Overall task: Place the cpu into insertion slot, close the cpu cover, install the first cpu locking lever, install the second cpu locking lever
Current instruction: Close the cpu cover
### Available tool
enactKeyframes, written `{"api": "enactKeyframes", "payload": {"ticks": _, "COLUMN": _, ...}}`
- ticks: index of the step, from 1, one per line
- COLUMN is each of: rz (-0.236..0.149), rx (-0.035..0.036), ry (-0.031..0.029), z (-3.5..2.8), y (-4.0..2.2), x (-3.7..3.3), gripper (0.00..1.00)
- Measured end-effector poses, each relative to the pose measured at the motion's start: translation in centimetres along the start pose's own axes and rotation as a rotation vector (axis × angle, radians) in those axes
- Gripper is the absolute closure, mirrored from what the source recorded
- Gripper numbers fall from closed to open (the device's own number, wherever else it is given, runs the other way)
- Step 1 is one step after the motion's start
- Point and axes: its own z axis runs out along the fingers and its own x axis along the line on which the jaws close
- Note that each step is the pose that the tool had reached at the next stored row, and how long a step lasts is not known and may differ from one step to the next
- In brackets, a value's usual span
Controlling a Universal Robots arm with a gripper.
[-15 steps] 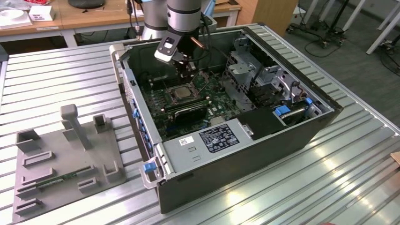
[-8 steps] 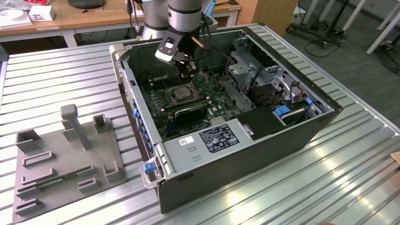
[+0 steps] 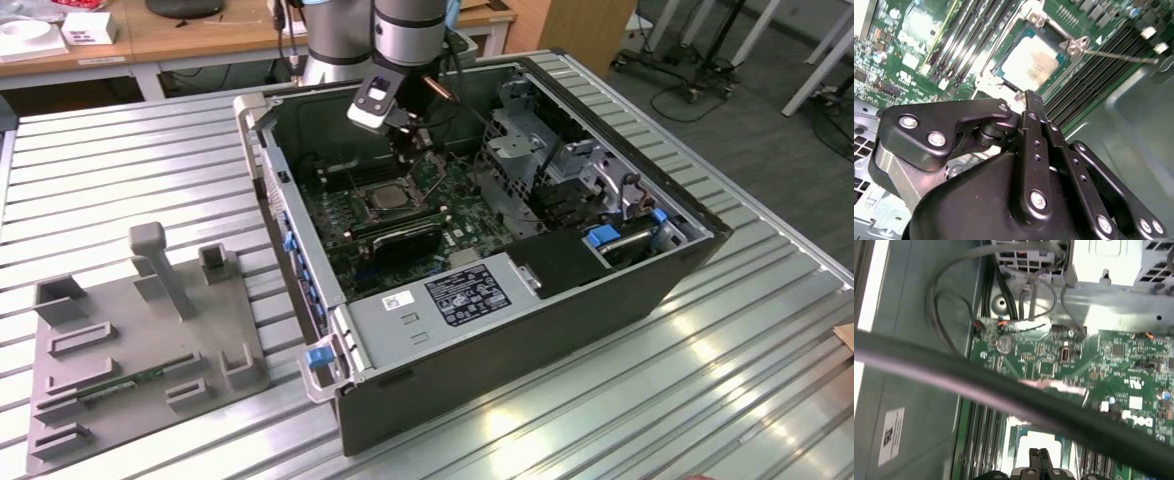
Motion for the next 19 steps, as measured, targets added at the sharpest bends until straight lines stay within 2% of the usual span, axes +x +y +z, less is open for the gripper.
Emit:
{"api": "enactKeyframes", "payload": {"ticks": 10, "rz": 0.000, "rx": 0.0000, "ry": 0.0000, "z": 0.10, "y": 1.94, "x": -0.22, "gripper": 0.90}}
{"api": "enactKeyframes", "payload": {"ticks": 14, "rz": 0.000, "rx": 0.0002, "ry": -0.0004, "z": 0.03, "y": 2.06, "x": -0.23, "gripper": 0.90}}
{"api": "enactKeyframes", "payload": {"ticks": 19, "rz": 0.000, "rx": 0.0000, "ry": 0.0000, "z": -0.77, "y": 2.11, "x": -0.21, "gripper": 0.90}}
